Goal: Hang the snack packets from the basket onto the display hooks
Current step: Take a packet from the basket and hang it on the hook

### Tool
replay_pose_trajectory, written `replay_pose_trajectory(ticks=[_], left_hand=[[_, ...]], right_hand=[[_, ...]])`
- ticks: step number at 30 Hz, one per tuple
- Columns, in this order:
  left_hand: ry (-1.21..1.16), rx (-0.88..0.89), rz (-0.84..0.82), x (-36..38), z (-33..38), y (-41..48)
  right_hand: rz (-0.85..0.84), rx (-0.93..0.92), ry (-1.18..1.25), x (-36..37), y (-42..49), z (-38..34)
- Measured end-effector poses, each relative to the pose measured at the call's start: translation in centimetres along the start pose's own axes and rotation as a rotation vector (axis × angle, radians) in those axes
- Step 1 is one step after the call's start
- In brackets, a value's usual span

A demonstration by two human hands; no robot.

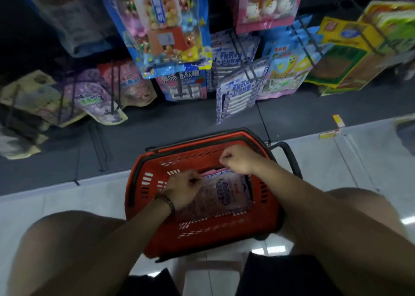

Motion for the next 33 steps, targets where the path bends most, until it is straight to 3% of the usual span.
replay_pose_trajectory(ticks=[3,7,14,19,24,27,33], left_hand=[[0.042,-0.057,-0.095,2.8,-4.0,0.1],[0.042,-0.150,-0.219,5.8,-6.8,1.6],[-0.063,-0.279,-0.303,9.5,-8.4,4.1],[-0.144,-0.342,-0.353,10.8,-8.3,5.5],[-0.326,-0.369,-0.277,9.5,-8.4,5.9],[-0.294,-0.353,-0.256,9.2,-9.0,5.5],[-0.371,-0.370,-0.307,9.4,-8.2,4.8]], right_hand=[[-0.043,0.115,-0.009,4.4,1.1,2.8],[0.042,0.353,0.093,11.1,1.1,10.9],[0.317,0.427,0.325,13.1,1.9,16.4],[0.243,0.529,0.372,13.8,3.0,18.1],[0.229,0.638,0.437,15.0,3.2,20.5],[0.219,0.638,0.490,15.1,2.9,20.0],[0.004,0.526,0.402,17.3,3.4,18.4]])
Point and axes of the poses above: each hand's wrist, its own y-axis towards the middle knuckle, its own x-axis out of the palm, z = x × y, the point moved 9 cm from there along y, towards the middle knuckle, and after that the axes turned 11 degrees about -x, right-handed, at the moved point
